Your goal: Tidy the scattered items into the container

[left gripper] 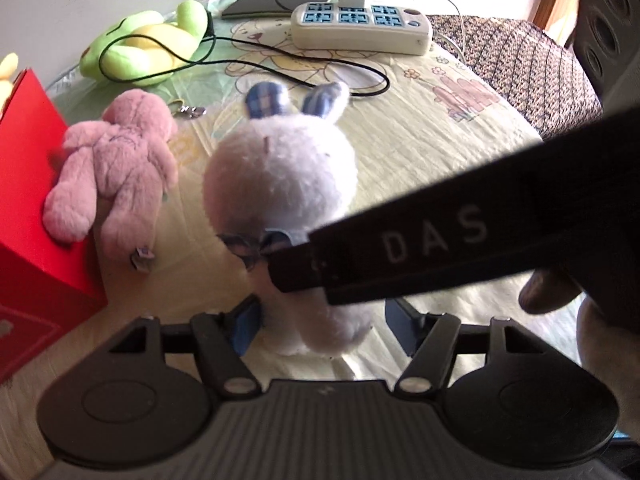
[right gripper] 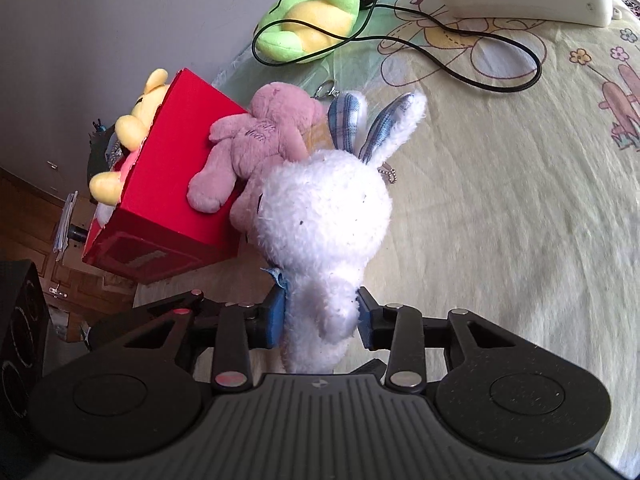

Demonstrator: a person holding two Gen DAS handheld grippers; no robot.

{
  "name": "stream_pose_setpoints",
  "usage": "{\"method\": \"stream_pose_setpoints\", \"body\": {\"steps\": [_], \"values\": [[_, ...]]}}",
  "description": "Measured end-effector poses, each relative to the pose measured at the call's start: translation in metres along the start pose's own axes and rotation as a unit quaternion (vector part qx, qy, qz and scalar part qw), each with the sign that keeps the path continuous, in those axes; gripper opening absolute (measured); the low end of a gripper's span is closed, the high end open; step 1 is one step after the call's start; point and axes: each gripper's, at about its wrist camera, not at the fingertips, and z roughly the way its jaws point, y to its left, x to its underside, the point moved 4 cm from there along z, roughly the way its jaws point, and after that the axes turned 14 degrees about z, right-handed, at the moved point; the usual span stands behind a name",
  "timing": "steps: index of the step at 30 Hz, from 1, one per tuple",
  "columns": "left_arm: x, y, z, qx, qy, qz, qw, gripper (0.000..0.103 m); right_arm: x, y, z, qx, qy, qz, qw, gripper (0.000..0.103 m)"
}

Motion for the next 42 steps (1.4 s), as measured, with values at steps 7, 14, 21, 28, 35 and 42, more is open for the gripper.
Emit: {"method": "stream_pose_setpoints", "body": {"steps": [7,14,21,28,35,42], "values": [[0.013,0.003,0.000,0.060,0.014,-0.043,0.9972,0.092,0.008,0.000,0.000,0.014,0.000,0.013,1.000,0.044],[0.020,0.012,-0.005,0.128,0.019,-0.087,0.9878,0.086,0.004,-0.009,-0.008,0.009,-0.010,0.058,0.998,0.046],[0.010,0.028,-0.040,0.095,-0.042,-0.084,0.9910,0.093,-0.006,-0.023,-0.025,0.003,-0.061,0.093,0.994,0.053],[-0.015,0.034,-0.043,0.064,-0.073,-0.060,0.9934,0.095,-0.011,-0.027,-0.022,-0.004,-0.067,0.105,0.992,0.057],[-0.022,0.006,-0.006,0.017,-0.044,-0.006,0.9989,0.067,-0.010,-0.027,-0.014,-0.015,-0.060,0.099,0.993,0.049],[-0.017,0.001,0.006,-0.015,-0.032,0.026,0.9991,0.066,-0.008,-0.027,-0.003,-0.027,-0.044,0.109,0.993,0.049]]}}
